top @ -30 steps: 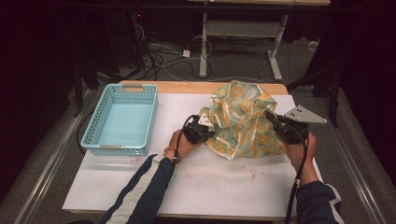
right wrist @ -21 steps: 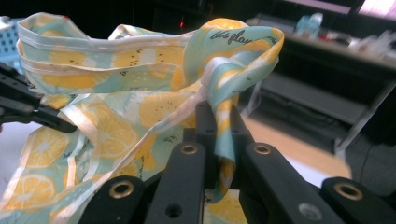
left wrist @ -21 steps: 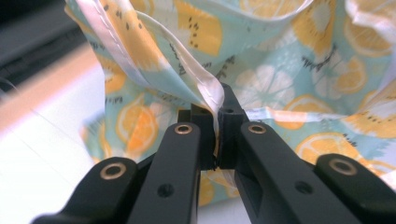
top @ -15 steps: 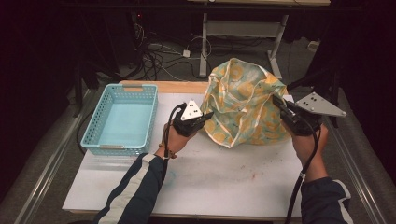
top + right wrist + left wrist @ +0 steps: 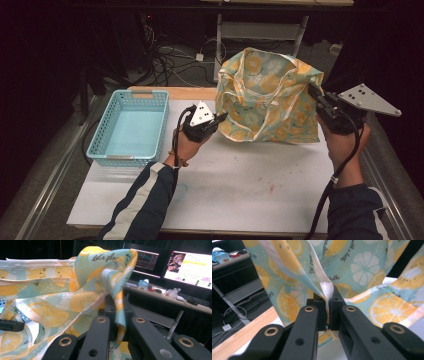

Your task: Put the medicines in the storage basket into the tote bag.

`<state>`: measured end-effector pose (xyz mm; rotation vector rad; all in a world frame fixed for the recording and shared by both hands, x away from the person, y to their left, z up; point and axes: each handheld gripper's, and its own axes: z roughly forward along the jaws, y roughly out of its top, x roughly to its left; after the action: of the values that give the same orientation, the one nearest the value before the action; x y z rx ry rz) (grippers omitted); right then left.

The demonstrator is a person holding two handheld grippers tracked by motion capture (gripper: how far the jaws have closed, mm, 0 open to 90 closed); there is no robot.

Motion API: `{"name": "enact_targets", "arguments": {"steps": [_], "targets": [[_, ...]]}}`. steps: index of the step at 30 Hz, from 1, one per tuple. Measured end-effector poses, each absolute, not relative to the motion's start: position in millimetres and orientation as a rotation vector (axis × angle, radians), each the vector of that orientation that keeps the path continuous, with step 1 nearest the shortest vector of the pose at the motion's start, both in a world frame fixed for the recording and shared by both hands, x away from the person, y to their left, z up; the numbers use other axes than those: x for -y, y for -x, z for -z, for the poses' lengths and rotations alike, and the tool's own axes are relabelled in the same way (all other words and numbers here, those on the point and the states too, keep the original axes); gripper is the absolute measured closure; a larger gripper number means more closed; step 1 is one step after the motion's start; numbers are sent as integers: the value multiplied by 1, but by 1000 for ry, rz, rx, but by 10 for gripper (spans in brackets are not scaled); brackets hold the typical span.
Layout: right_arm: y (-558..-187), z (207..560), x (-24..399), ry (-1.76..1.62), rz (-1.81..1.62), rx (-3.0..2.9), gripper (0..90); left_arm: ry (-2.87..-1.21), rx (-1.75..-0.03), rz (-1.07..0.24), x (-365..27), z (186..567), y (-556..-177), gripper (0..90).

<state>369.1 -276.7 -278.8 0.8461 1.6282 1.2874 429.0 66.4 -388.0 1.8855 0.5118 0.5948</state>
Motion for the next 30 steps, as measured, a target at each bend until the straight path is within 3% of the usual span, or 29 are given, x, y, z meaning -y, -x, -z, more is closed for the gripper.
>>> {"name": "enact_targets", "arguments": {"steps": [5,8,15,20,24,27,30], "targets": [[-382,298,273,-884,-1240,-1674,892,-1895,-547,-604,-67,392,-428,635],[-388,308,274,-912,-1225,-1686,891,-1894,-576,-637,-69,395,-425,445],[-397,331,273,-945,-1178,-1746,875,-1924,-575,-672,-74,407,-414,236],[-400,347,274,-969,-1164,-1769,781,-1925,-550,-696,-80,411,-400,207],[-397,356,274,-986,-1163,-1785,666,-1941,-525,-712,-81,412,-390,182],[-391,362,271,-975,-1165,-1784,512,-1952,-504,-717,-85,414,-383,182],[-384,367,269,-944,-1172,-1782,450,-1971,-491,-726,-89,419,-377,182]]}}
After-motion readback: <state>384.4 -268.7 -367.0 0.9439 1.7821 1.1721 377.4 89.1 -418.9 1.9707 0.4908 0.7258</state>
